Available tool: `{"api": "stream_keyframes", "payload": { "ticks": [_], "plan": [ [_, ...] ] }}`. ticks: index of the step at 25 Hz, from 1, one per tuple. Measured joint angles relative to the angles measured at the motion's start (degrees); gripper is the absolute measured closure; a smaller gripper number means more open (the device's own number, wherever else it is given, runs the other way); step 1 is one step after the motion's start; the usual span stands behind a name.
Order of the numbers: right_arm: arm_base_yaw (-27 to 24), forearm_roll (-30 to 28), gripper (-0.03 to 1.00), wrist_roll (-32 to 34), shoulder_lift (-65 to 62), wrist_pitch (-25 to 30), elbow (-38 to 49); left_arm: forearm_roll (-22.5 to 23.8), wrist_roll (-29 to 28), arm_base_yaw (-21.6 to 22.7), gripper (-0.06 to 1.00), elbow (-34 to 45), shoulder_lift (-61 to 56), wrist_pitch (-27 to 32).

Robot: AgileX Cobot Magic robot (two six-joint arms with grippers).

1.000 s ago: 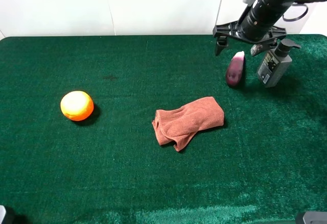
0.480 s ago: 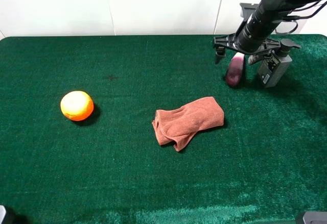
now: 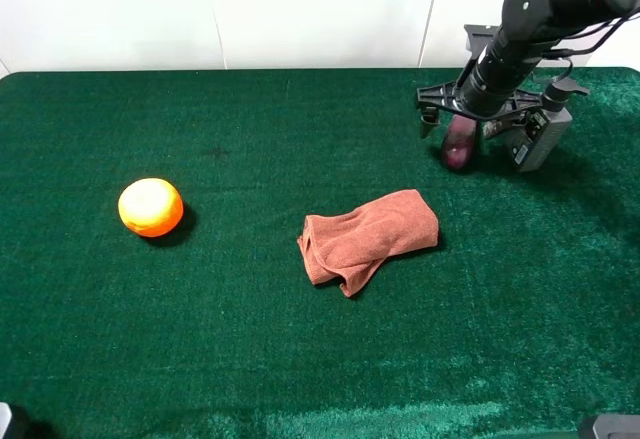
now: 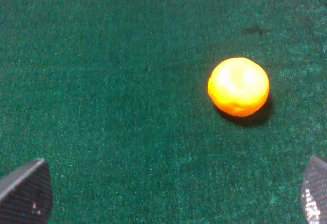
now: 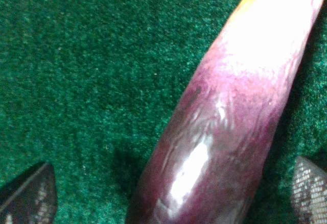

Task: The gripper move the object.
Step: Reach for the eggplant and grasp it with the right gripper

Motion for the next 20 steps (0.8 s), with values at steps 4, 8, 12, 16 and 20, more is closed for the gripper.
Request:
{"api": "stream_keyframes", "payload": {
  "ticks": [4, 8, 12, 16, 20],
  "plan": [
    [0.0, 0.0, 0.27, 0.0, 1.11, -0.16, 0.0, 0.0, 0.0, 0.0, -0.05, 0.0, 0.0, 0.0],
    [0.0, 0.0, 0.3, 0.09, 1.82, -0.16, 0.0, 0.0, 0.0, 0.0, -0.05, 0.0, 0.0, 0.0],
    [0.0, 0.0, 0.44, 0.09, 1.82, -0.16, 0.0, 0.0, 0.0, 0.0, -0.05, 0.0, 0.0, 0.0],
    [0.0, 0.0, 0.58, 0.12, 1.82, -0.16, 0.0, 0.0, 0.0, 0.0, -0.05, 0.0, 0.0, 0.0],
    [0.0, 0.0, 0.58, 0.12, 1.82, -0.16, 0.0, 0.0, 0.0, 0.0, -0.05, 0.0, 0.0, 0.0]
  ]
}}
